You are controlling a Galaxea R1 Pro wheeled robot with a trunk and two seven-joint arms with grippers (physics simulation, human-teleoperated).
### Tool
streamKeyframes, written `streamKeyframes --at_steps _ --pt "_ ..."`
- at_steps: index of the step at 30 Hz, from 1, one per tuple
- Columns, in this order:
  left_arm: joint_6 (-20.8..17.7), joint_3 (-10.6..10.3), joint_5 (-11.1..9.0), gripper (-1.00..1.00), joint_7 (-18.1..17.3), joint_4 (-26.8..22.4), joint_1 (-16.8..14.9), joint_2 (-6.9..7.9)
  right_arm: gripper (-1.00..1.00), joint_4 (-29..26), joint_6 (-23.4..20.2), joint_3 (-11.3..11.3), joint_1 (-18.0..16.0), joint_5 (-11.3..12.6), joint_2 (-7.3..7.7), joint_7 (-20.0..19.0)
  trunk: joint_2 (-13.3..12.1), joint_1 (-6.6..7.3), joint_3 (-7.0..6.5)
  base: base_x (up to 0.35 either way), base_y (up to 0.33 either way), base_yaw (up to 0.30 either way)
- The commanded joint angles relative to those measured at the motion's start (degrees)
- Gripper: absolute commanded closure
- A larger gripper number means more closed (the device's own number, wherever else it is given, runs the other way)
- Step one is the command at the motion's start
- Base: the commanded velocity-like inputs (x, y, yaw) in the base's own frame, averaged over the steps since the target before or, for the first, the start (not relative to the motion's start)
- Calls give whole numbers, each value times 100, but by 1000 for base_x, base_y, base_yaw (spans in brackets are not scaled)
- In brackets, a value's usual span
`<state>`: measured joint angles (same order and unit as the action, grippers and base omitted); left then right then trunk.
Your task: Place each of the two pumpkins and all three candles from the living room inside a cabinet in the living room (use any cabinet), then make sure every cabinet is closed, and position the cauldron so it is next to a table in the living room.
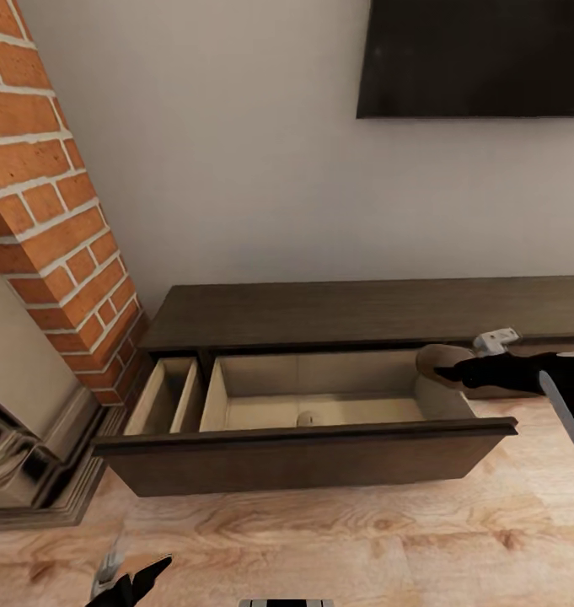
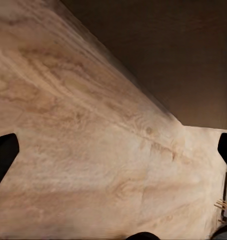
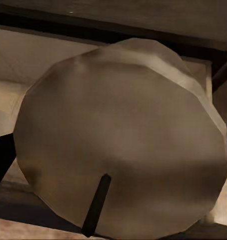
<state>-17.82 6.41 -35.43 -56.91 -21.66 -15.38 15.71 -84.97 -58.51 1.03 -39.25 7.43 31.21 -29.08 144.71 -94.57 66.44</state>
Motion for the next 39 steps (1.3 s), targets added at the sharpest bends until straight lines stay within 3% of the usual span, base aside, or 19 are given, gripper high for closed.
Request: streamKeyframes --at_steps 1,4,8,12,14,16,22,23,26,29,35,39 --pt "155 5 -6 -100 64 242 -1 -1 100 189 -70 182 -205 44 -82 74 2 1 5 24 19 0" --pt "479 0 76 -100 271 526 -1 -9 100 772 -89 560 -680 34 -140 88 2 1 5 13 10 0" --pt "616 1 220 -100 490 653 0 -41 100 1528 -95 1001 -1336 24 -196 17 2 1 5 4 3 0" --pt "660 1 289 -100 732 687 0 -136 100 1970 -103 1499 -1754 16 -322 -33 2 1 5 1 1 0" --pt "671 1 309 -100 925 693 0 -170 100 2205 -110 1743 -1922 14 -434 -43 2 1 5 0 0 0" --pt "680 -8 334 -100 1294 697 0 -234 100 2869 -115 2207 -2292 11 -699 -58 2 1 5 0 0 0" --pt "689 -46 342 -100 1460 698 0 -264 100 3708 -132 2864 -2700 9 -1066 -334 2 1 5 0 0 0" --pt "691 -53 343 -100 1476 699 0 -268 100 3954 -135 2994 -2770 -3 -1247 -394 2 1 5 0 0 0" --pt "699 -53 343 -100 1491 699 0 -270 100 4337 -131 3101 -2856 -126 -1492 -427 2 1 5 0 0 0" --pt "787 -52 340 -100 1498 699 0 -270 100 4576 -123 3148 -2895 -365 -1632 -451 2 1 5 81 0 0" --pt "935 -58 337 -100 1605 699 0 -283 100 4820 -103 3174 -2913 -531 -1685 -598 2 1 5 214 0 0" --pt "952 -112 341 -100 1646 699 0 -388 100 4867 -83 3258 -2920 -549 -1670 -753 2 1 5 48 -1 0"
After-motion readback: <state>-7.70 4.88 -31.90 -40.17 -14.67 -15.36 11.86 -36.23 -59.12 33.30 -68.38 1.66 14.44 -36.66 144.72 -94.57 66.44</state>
